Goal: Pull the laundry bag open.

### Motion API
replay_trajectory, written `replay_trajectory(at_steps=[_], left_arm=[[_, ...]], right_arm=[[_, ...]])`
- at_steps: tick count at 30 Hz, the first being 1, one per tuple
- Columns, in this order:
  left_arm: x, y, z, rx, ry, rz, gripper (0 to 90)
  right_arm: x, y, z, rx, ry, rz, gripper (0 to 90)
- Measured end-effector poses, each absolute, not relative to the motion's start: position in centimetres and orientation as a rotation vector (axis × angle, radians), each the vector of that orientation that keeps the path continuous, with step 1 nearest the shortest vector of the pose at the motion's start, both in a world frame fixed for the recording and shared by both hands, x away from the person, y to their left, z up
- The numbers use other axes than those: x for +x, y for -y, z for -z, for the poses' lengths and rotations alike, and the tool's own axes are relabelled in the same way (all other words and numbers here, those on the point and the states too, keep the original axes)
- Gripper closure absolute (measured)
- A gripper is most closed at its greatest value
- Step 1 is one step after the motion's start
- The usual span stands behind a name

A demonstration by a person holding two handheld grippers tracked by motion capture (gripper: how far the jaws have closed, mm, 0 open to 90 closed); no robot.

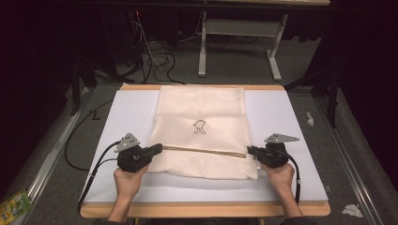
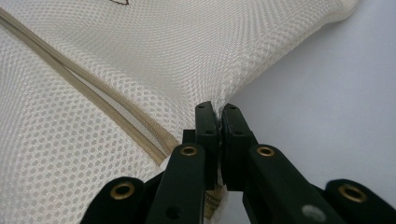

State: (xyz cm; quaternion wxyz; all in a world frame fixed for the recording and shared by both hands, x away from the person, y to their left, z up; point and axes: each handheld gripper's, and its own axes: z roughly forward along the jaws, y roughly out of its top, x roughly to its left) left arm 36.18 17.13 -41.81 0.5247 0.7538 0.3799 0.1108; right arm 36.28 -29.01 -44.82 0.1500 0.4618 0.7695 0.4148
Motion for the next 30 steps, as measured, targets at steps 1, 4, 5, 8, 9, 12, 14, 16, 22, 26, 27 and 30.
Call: replay_trajectory(at_steps=[1,4,5,8,9,12,14,16,22,26,27,30], left_arm=[[36.2,-17.2,41.8,1.809,-0.910,-0.278,87.2],[36.1,-17.5,41.7,1.810,-0.916,-0.280,87.2],[36.1,-17.6,41.7,1.809,-0.919,-0.282,87.2],[36.1,-18.2,41.7,1.802,-0.933,-0.289,87.2],[36.1,-18.4,41.8,1.799,-0.938,-0.288,87.2],[36.1,-18.8,41.9,1.794,-0.948,-0.283,87.2],[36.0,-19.0,41.7,1.794,-0.948,-0.292,87.2],[36.0,-19.1,41.7,1.789,-0.953,-0.296,87.2],[36.1,-19.6,41.7,1.777,-0.964,-0.297,87.2],[36.1,-19.8,41.7,1.787,-0.965,-0.303,87.2],[36.1,-19.8,41.7,1.788,-0.966,-0.304,87.2],[36.0,-19.9,41.7,1.793,-0.969,-0.317,87.2]], right_arm=[[36.3,29.0,44.8,1.333,-2.211,-1.196,88.5],[36.2,29.1,44.7,1.324,-2.207,-1.189,88.5],[36.2,29.1,44.7,1.329,-2.208,-1.187,88.5],[36.3,29.0,44.8,1.329,-2.209,-1.185,88.5],[36.3,29.1,44.8,1.322,-2.209,-1.185,88.5],[36.3,29.1,44.8,1.333,-2.210,-1.185,88.5],[36.3,29.0,44.8,1.324,-2.208,-1.188,88.5],[36.3,29.0,44.8,1.321,-2.209,-1.191,88.5],[36.3,29.1,44.7,1.329,-2.210,-1.183,88.5],[36.3,29.0,44.7,1.321,-2.206,-1.189,88.5],[36.3,28.9,44.7,1.325,-2.211,-1.191,88.5],[36.3,28.9,44.7,1.316,-2.207,-1.188,88.5]])
